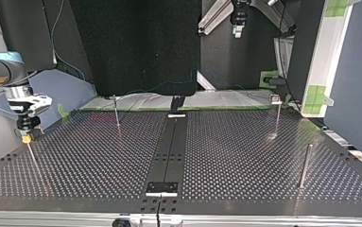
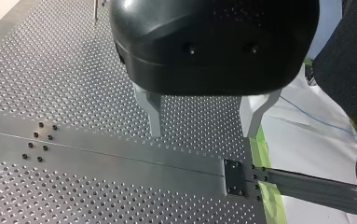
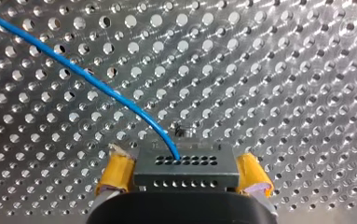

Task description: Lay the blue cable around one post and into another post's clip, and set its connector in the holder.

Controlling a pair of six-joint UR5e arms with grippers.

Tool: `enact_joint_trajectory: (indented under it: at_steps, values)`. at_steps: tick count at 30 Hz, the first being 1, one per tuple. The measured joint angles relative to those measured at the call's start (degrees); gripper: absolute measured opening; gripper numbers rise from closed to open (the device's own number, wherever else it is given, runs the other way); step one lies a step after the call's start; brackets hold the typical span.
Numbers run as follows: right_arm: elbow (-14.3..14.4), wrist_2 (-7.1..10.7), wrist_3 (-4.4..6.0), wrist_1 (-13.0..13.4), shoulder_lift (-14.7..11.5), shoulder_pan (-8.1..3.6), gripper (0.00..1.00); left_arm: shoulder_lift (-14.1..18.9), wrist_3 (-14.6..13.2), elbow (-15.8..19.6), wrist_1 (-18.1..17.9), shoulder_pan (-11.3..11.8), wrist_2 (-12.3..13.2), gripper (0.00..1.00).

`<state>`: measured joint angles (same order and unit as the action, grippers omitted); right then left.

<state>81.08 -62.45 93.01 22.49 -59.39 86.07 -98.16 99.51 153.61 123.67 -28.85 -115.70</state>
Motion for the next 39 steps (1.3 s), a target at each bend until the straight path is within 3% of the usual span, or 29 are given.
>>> enact_joint_trajectory:
  at_steps: [39]
  values:
    - [0.00,-1.76,-0.05,0.41,0.00,0.63,0.98,0.01,-0.01,0.02,0.07,0.00,0.00,0.81]
